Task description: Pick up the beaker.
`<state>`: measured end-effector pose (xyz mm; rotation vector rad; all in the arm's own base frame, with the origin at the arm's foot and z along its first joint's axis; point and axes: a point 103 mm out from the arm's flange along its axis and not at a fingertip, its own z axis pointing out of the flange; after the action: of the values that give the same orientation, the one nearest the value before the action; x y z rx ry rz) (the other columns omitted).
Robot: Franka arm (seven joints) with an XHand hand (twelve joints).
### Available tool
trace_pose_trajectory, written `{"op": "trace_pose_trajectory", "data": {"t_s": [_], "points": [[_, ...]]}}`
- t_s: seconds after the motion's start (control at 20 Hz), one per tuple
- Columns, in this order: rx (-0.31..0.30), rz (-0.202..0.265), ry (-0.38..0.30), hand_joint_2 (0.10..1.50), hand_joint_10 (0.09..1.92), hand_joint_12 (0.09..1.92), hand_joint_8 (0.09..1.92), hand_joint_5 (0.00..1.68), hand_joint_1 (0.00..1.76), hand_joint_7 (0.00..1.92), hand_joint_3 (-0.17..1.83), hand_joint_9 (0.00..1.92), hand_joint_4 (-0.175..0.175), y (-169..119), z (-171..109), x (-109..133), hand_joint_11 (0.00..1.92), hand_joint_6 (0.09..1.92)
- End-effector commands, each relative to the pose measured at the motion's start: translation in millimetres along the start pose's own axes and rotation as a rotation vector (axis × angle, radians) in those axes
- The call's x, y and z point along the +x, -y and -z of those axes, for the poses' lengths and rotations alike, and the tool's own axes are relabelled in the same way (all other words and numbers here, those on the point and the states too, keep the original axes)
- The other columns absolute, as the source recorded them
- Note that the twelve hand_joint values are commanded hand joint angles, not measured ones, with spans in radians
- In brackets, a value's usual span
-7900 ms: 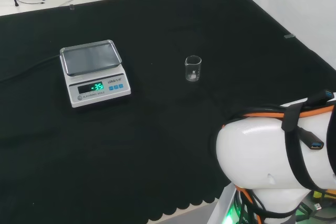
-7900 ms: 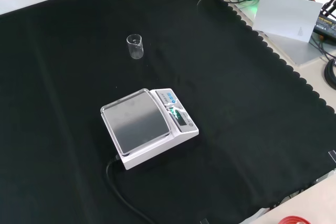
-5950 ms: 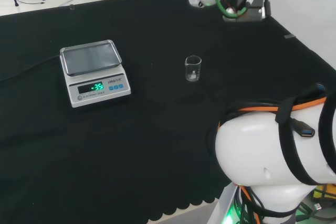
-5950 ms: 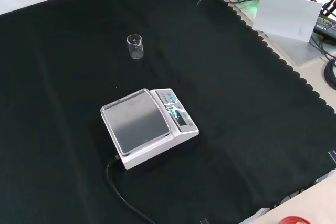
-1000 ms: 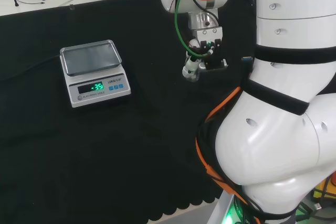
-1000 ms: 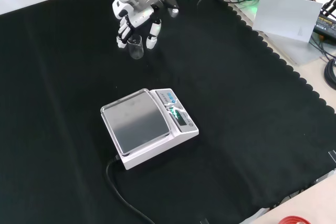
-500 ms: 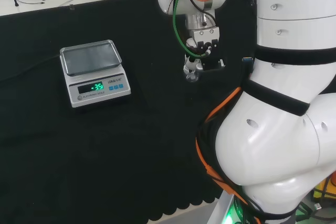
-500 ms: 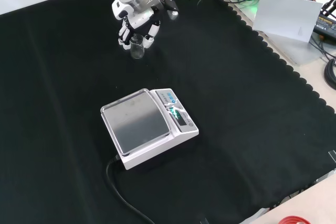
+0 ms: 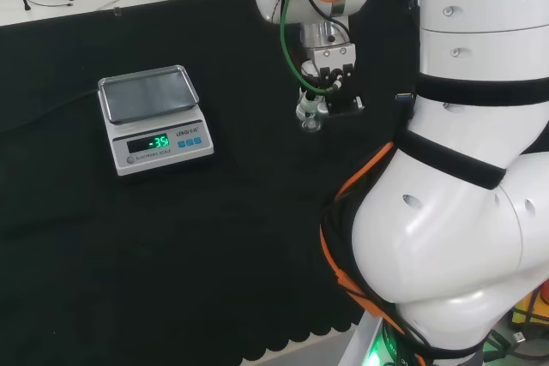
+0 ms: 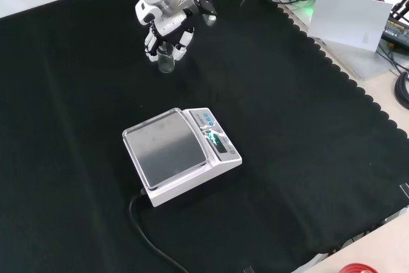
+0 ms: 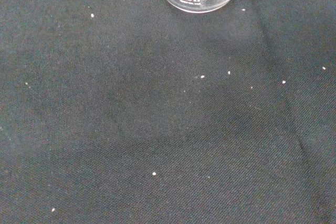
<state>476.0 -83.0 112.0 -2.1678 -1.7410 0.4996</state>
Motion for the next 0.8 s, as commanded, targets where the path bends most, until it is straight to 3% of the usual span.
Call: {"op": "trace_pose_trajectory", "data": {"t_s": [0.05, 0.4, 0.6, 0.7, 0.8], "points": [[0.0, 0.008, 0.012, 1.26, 0.56, 1.06, 0.7, 0.67, 1.08, 0.51, -0.17, 0.99, -0.132, 6, 6, -5, 0.86, 0.84], [0.036, 0.043, 0.047, 1.27, 0.57, 1.05, 0.71, 0.69, 1.08, 0.55, -0.17, 1.0, -0.135, 13, 27, -4, 0.89, 0.86], [0.019, 0.057, 0.052, 1.27, 0.58, 1.03, 0.71, 0.72, 1.08, 0.59, -0.17, 1.02, -0.134, 22, 49, -6, 0.91, 0.86], [0.004, 0.061, 0.062, 1.26, 0.59, 1.04, 0.72, 0.75, 1.08, 0.6, -0.09, 1.03, -0.146, 26, 61, -6, 0.92, 1.15], [-0.018, 0.066, 0.074, 1.25, 0.6, 1.04, 0.73, 0.76, 1.08, 0.61, -0.05, 1.03, -0.15, 32, 73, -5, 0.92, 1.28]]}}
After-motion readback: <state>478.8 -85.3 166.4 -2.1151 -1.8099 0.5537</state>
